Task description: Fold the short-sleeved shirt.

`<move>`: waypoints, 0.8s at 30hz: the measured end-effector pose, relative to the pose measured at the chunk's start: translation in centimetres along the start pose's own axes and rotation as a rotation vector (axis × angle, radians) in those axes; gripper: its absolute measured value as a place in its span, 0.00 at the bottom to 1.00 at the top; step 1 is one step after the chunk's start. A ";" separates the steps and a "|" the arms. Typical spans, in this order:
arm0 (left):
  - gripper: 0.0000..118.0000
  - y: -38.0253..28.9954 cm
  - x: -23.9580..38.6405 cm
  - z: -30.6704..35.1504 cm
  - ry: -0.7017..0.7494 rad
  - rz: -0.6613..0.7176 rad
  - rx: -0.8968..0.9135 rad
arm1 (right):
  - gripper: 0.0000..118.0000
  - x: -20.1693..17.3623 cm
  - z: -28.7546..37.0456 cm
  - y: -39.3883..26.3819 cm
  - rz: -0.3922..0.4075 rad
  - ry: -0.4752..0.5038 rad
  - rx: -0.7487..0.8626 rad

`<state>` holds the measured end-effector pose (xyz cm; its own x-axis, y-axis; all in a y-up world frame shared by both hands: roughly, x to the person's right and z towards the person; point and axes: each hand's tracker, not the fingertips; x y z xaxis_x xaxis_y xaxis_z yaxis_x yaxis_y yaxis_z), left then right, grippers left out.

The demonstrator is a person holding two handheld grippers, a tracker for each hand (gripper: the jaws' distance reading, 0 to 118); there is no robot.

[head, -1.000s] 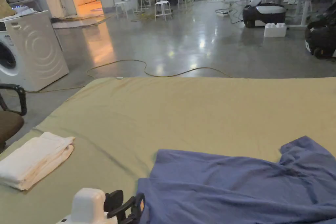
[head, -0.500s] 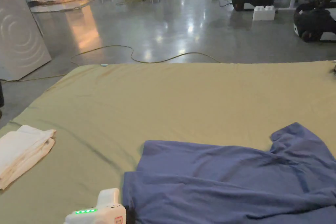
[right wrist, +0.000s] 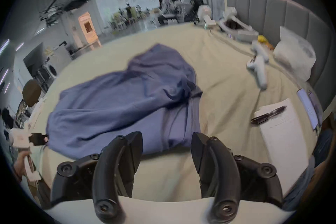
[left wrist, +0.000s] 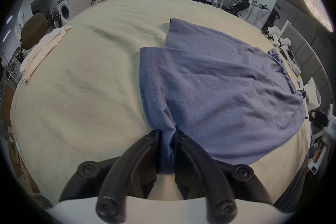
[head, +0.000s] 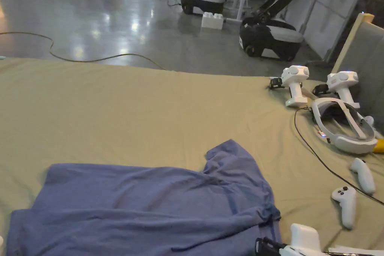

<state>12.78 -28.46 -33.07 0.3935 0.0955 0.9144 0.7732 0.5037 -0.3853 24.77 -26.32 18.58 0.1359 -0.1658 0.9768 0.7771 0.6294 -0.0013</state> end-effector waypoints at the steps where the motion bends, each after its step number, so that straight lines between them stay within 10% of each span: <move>1: 0.14 0.0 -0.1 0.0 -0.004 0.002 -0.004 | 0.50 0.5 -1.9 0.0 0.001 -0.024 -0.035; 5: 0.14 -0.5 -0.2 0.1 -0.015 0.005 0.012 | 0.15 0.3 -3.1 -0.9 0.023 0.017 -0.028; 24: 0.05 -8.8 -0.3 13.6 -0.061 -0.034 0.120 | 0.14 2.3 10.9 -8.2 0.045 -0.028 -0.033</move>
<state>-0.92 -21.26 -28.28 0.3343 0.1273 0.9338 0.7189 0.6063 -0.3400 12.02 -23.62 23.15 0.1539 -0.1161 0.9812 0.7905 0.6103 -0.0518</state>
